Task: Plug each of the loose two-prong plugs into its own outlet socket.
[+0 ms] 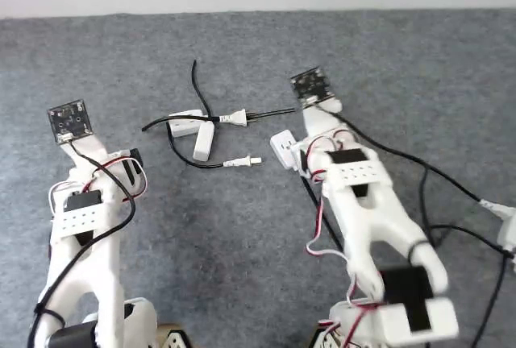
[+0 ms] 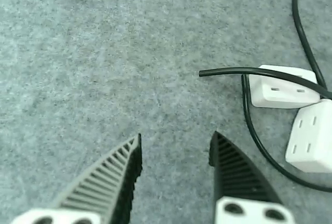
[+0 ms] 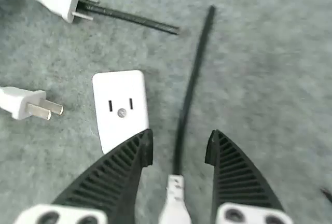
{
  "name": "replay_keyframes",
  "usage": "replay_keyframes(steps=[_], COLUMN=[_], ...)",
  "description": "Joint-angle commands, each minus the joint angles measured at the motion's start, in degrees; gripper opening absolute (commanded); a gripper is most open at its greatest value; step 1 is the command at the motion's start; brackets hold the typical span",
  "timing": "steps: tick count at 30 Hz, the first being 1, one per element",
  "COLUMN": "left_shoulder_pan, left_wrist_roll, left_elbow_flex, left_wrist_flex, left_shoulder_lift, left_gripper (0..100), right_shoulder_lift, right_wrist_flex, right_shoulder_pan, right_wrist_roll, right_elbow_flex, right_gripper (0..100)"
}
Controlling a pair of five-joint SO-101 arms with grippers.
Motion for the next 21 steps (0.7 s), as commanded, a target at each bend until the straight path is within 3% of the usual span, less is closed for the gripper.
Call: replay_keyframes(steps=[1, 11, 21], left_shoulder_pan=[-0.18, -0.18, -0.18], left_wrist_roll=[0.35, 0.26, 0.26], left_elbow_flex=[-2.86, -2.86, -2.86], left_wrist_flex=[-1.32, -1.41, -1.41], left_shoulder_lift=[-0.97, -0.97, -0.97], left_gripper=[20, 20, 20], right_shoulder_lift=[4.09, 17.01, 16.92], right_wrist_flex=[-4.09, 11.65, 25.19], right_shoulder_pan=[-1.54, -2.42, -12.44], right_wrist_roll=[0.62, 0.88, 5.36], right_elbow_flex=[-3.52, -22.07, -25.76], right_gripper=[17.3, 17.3, 17.2])
